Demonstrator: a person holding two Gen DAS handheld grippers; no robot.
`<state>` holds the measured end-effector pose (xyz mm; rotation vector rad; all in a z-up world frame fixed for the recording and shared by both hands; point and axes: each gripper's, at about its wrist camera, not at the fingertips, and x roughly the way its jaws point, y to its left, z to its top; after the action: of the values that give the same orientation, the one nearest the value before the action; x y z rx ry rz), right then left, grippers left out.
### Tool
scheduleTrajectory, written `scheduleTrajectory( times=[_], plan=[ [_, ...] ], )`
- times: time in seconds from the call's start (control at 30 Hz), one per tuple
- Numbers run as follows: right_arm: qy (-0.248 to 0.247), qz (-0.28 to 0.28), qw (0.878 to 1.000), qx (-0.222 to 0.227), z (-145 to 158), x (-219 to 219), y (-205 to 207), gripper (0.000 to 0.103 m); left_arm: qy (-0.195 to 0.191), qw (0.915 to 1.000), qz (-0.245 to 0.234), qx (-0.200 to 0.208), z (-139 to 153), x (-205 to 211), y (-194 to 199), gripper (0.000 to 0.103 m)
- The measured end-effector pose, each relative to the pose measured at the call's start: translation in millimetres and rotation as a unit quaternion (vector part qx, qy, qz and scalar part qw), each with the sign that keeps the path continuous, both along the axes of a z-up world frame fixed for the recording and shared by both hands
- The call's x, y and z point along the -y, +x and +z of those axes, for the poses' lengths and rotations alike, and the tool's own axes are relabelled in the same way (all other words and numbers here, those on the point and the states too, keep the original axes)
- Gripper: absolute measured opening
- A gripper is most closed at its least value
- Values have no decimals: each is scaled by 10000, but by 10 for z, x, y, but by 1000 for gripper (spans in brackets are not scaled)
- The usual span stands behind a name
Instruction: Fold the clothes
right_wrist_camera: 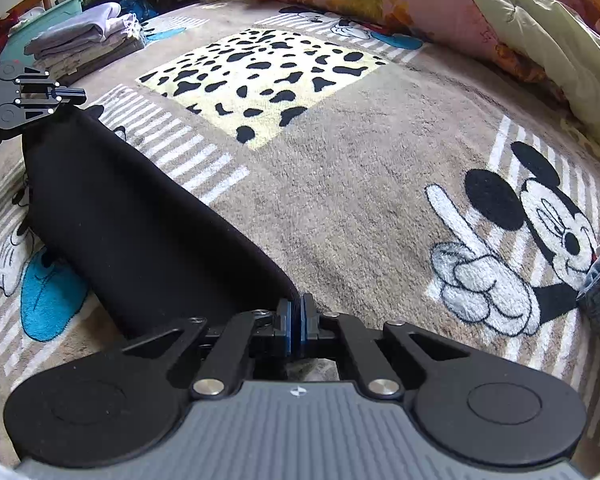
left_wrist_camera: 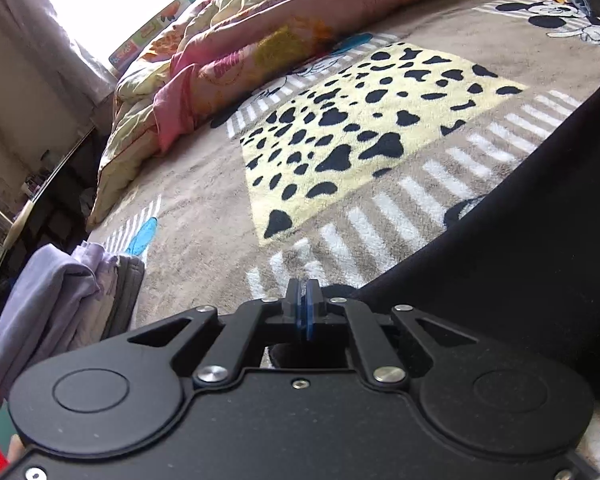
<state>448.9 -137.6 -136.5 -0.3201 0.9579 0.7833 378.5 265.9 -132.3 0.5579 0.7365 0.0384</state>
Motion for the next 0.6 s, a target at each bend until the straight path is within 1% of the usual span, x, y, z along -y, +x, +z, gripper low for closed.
scheduleTrajectory(
  times=[0.07, 0.1, 0.13, 0.17, 0.2, 0.23, 0.3, 0.37, 0.4, 0.47, 0.5, 0.57, 0.6],
  plan=[
    [-38, -7, 10000, -12, -32, -11, -26, 5, -134, 9999, 66, -30, -32, -32, 16, 1],
    [-5, -90, 10000, -8, -20, -2, -25, 5, -278, 9996, 35, -9, -17, -56, 1, 1],
    [35, -173, 9998, 15, -3, 9, -33, 11, -440, 9990, 22, 39, 10, -88, -19, 2],
    [99, -257, 9996, 94, 29, 25, -63, 15, -654, 9976, 94, 183, 78, -151, -55, 4],
    [167, -330, 9992, 180, 63, 41, -100, 21, -834, 9955, 257, 368, 151, -237, -96, 8],
    [241, -372, 9986, 304, 106, 54, -164, 29, -1017, 9924, 418, 546, 221, -328, -138, 15],
    [351, -498, 9960, 652, 208, 77, -326, 36, -1497, 9837, 631, 774, 302, -542, -246, 16],
    [465, -721, 9912, 1010, 287, 102, -491, 36, -2038, 9716, 766, 928, 354, -757, -358, 16],
    [556, -822, 9885, 1138, 317, 115, -566, 37, -2314, 9650, 793, 943, 347, -858, -409, 16],
    [915, -951, 9851, 1101, 317, 133, -669, 37, -2832, 9513, 791, 923, 317, -995, -491, 16],
    [1021, -983, 9842, 1058, 283, 113, -706, 37, -3144, 9421, 768, 879, 297, -1043, -516, 16],
    [1233, -1048, 9820, 973, 216, 73, -781, 38, -3739, 9213, 726, 787, 253, -1133, -563, 22],
    [1343, -1086, 9806, 925, 177, 52, -812, 38, -3946, 9130, 734, 727, 219, -1150, -571, 26]
  ],
)
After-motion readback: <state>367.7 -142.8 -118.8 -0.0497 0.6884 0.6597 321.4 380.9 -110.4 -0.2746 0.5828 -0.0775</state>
